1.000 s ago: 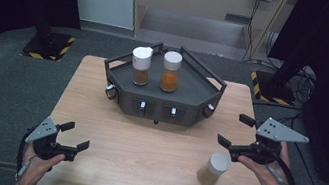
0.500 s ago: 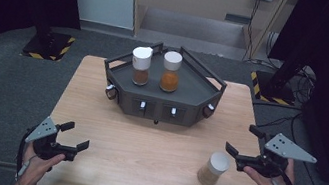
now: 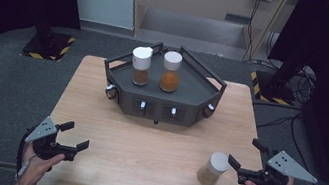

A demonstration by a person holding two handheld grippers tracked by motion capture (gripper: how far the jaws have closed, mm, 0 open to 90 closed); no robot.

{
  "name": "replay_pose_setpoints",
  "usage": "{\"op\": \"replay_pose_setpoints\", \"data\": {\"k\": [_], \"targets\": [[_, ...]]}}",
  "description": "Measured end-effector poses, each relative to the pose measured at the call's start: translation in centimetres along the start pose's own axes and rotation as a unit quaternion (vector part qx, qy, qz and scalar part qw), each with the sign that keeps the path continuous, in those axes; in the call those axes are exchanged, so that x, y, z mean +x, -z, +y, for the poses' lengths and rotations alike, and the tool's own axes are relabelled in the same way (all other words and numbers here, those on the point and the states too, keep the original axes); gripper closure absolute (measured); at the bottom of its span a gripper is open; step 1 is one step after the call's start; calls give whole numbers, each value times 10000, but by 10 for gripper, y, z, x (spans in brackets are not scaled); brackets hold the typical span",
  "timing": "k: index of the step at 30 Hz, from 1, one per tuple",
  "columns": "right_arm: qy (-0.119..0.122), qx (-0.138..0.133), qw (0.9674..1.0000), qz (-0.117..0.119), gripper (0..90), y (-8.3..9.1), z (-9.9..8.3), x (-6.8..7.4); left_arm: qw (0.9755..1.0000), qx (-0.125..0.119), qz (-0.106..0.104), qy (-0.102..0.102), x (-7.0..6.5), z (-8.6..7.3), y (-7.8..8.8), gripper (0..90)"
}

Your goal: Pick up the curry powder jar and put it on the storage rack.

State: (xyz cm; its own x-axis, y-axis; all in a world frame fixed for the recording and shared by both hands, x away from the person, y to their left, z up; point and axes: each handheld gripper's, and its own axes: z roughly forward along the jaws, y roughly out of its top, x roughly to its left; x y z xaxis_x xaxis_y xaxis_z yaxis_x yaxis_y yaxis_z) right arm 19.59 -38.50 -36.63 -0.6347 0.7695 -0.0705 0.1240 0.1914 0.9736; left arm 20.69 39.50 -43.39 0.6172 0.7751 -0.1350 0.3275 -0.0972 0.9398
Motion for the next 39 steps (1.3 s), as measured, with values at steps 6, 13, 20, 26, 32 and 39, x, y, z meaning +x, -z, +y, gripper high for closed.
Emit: {"op": "replay_pose_setpoints", "data": {"k": [6,13,20,26,32,39], "targets": [[-181,-71,9998,-106,48,9,-14,2,10000,9,7,-9,0,0,0,30],[-259,-118,9994,-203,48,17,-29,4,10000,1,8,-3,0,0,0,30],[-280,-140,9989,-347,53,25,-41,9,10000,-10,17,7,0,0,0,30],[-334,-84,9987,-373,53,28,-49,10,10000,-27,12,15,1,-1,0,30],[-350,-169,9983,-426,53,31,-56,14,10000,-56,-34,-17,1,-1,0,30],[-386,-191,9982,-406,53,34,-61,13,9999,-59,-108,-68,1,0,-1,30]]}}
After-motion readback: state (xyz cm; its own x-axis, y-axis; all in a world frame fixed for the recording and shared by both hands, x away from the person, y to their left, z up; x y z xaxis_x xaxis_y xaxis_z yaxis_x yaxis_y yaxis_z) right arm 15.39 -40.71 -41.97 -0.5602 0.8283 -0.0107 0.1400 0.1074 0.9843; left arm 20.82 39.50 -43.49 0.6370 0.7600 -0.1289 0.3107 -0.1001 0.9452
